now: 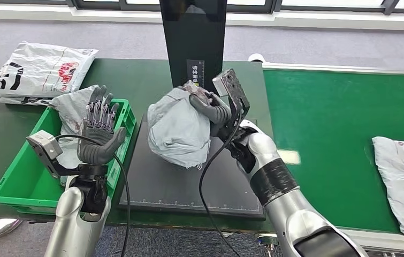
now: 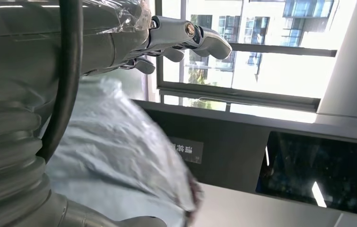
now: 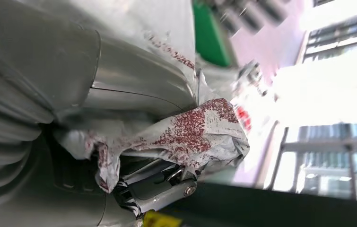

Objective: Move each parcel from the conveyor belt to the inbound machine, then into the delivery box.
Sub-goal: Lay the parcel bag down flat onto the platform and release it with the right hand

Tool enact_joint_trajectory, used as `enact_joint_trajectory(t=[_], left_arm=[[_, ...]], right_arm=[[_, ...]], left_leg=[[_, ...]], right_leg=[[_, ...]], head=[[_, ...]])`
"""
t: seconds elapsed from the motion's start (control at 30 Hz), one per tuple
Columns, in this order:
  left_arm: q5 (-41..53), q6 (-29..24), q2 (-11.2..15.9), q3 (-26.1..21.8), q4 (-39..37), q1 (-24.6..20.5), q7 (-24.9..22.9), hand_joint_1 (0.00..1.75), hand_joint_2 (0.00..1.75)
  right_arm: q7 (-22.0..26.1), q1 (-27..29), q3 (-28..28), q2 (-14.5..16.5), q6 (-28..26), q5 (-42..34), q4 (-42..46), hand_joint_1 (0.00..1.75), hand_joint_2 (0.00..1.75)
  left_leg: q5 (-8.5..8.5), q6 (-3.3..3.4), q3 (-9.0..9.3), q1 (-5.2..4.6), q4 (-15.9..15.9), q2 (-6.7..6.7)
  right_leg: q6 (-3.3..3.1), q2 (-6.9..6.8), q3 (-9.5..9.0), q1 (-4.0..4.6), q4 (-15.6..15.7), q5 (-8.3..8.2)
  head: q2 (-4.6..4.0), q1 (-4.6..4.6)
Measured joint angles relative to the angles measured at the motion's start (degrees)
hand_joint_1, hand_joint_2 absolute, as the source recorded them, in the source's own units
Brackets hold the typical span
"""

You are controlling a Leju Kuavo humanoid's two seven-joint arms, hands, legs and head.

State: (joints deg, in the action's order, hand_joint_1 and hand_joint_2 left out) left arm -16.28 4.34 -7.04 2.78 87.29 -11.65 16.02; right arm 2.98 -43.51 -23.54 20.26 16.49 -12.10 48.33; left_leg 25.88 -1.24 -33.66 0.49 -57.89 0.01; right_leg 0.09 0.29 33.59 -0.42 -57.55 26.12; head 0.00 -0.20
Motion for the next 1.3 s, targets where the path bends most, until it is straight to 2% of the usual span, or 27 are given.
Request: enact_joint_trajectory(t=[0.13,0.17,0.27,0.3,0.7,0.73,0.83,0.87,1.27,1.3], left_arm=[[-0.01,-0.55,0.0,-0.15,-0.02,0.0,0.31,0.0,1.75],[-0.01,-0.63,0.0,-0.16,-0.02,-0.01,0.34,0.0,1.75],[0.0,-0.75,0.0,-0.21,-0.02,-0.01,0.37,0.0,1.75],[-0.01,-0.76,0.0,-0.24,-0.02,-0.01,0.37,0.0,1.75],[-0.02,-0.74,-0.02,-1.63,-0.02,0.0,0.39,0.0,1.75],[-0.02,-0.74,-0.02,-1.76,-0.02,0.0,0.4,0.0,1.31],[-0.01,-0.72,-0.02,-2.1,-0.02,0.0,0.42,0.0,0.0],[-0.01,-0.72,-0.02,-2.21,-0.02,0.0,0.42,0.0,0.0],[0.13,-0.7,0.02,-2.75,-0.06,0.06,0.42,0.0,0.0],[0.15,-0.69,0.06,-2.92,-0.06,0.12,0.43,0.0,0.0]], right_arm=[[-0.02,-1.39,-2.87,0.25,-0.95,-2.28,1.61,1.75,1.75],[0.02,-1.66,-3.28,0.27,-1.1,-2.56,1.71,1.44,1.75],[0.24,-2.19,-4.09,0.29,-1.48,-2.96,1.74,0.13,1.75],[0.37,-2.31,-4.31,0.29,-1.69,-2.97,1.74,0.0,1.75],[2.8,-2.8,-4.74,-0.54,-5.56,-2.85,-1.8,0.0,1.75],[2.95,-2.85,-4.74,-0.61,-5.7,-2.85,-2.24,0.0,1.75],[3.36,-3.11,-4.74,-0.8,-6.01,-2.85,-3.77,0.0,0.44],[3.52,-3.16,-4.74,-0.9,-6.07,-2.84,-4.34,0.0,0.0],[5.24,-2.25,-4.73,-3.21,-6.77,-2.7,-10.94,0.0,0.0],[5.99,-1.6,-4.73,-3.79,-6.87,-2.44,-11.94,0.0,0.44]], left_leg=[[0.0,0.0,-0.01,0.0,-0.01,-0.02],[0.0,0.0,-0.01,0.0,-0.01,-0.03],[0.0,0.0,-0.01,-0.01,-0.01,-0.04],[0.0,0.0,-0.01,-0.01,-0.01,-0.04],[0.0,0.0,-0.01,-0.01,-0.01,-0.04],[0.0,0.0,-0.01,-0.01,-0.01,-0.04],[0.0,0.0,-0.01,-0.01,-0.01,-0.04],[0.0,0.0,-0.01,-0.01,-0.01,-0.04],[0.0,0.0,0.01,-0.01,-0.01,-0.09],[0.0,0.0,0.0,-0.01,-0.01,-0.12]], right_leg=[[0.0,-0.02,-0.01,-0.02,0.01,0.0],[0.0,-0.03,-0.01,-0.03,0.01,0.0],[0.0,-0.04,-0.01,-0.02,0.01,0.0],[0.0,-0.04,-0.01,-0.02,0.01,0.0],[0.0,-0.03,0.0,0.01,0.01,0.0],[0.0,-0.03,0.0,0.01,0.01,0.0],[0.0,-0.03,0.0,0.01,0.01,0.0],[0.0,-0.03,0.0,0.01,0.01,0.0],[0.0,-0.07,-0.01,0.0,0.03,0.0],[0.0,-0.09,-0.02,0.0,0.03,0.0]], head=[[0.0,0.0],[0.0,0.0],[0.0,0.0],[0.0,0.0],[0.0,0.0],[0.0,0.0],[0.0,0.0],[0.0,0.0],[0.0,-0.01],[0.0,-0.01]])
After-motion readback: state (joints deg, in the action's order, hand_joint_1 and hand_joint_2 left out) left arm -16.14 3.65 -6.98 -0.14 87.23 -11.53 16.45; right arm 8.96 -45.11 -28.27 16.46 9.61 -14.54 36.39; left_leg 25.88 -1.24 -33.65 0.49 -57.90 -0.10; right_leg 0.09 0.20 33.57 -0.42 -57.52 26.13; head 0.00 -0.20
